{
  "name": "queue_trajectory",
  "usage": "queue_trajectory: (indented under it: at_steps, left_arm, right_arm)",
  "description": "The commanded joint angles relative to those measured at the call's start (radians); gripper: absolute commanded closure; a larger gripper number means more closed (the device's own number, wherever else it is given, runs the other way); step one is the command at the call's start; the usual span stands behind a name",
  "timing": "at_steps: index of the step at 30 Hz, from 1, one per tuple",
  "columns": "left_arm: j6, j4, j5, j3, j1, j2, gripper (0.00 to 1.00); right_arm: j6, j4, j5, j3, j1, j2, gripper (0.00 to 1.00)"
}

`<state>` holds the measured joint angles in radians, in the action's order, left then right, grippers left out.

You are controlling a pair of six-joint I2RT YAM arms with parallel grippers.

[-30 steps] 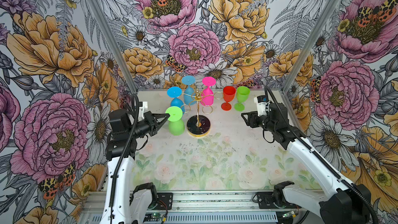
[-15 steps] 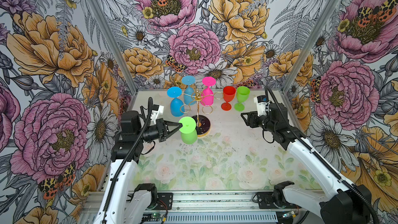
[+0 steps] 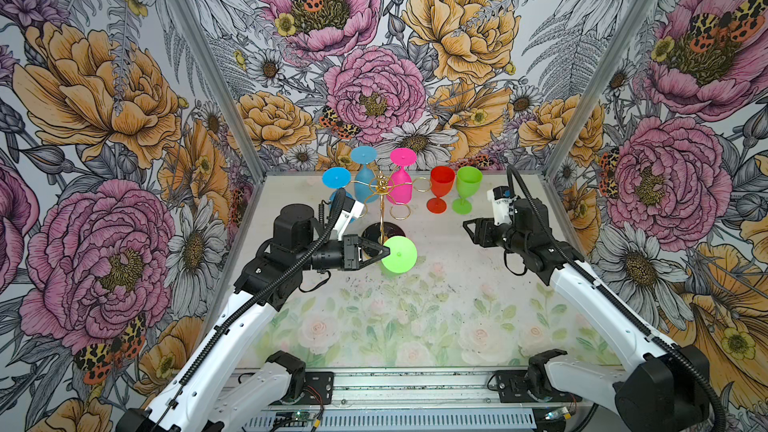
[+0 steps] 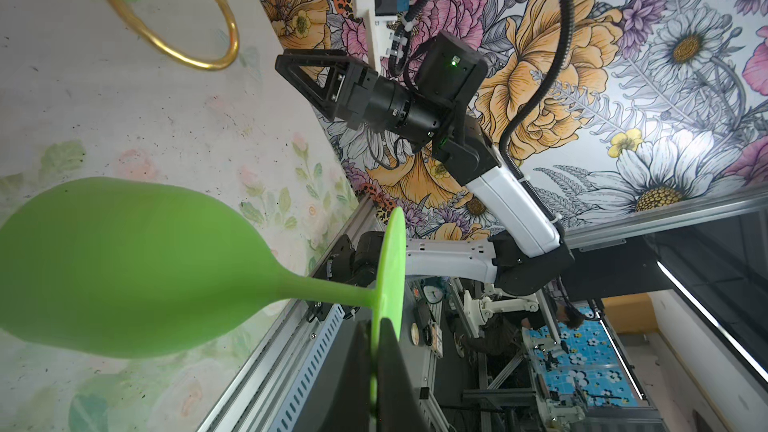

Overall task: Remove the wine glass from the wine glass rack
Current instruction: 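Swing the held green glass nearer the robot and turn it bowl-up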

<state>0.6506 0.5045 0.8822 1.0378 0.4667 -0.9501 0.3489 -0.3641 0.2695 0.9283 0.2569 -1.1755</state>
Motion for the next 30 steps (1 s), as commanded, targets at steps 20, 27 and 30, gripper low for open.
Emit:
queue_trajectory:
  at_steps: [20, 27, 30]
  left_arm:
    - [-0.612, -0.012, -0.579, 0.077, 0.452, -0.142, 1.0]
    - [-0.75, -0.011, -0.688, 0.041, 0.504, -0.186, 1.0]
    - [-0.826, -0.01, -0.768, 0.012, 0.53, -0.202, 1.0]
  right_arm:
    - [0.042, -0.348, -0.009, 0.223, 0.004, -0.092, 0.39]
    - [0.041, -0.399, 0.011, 0.252, 0.003, -0.121, 0.39]
    - [0.039, -0.41, 0.024, 0.262, 0.004, -0.125, 0.39]
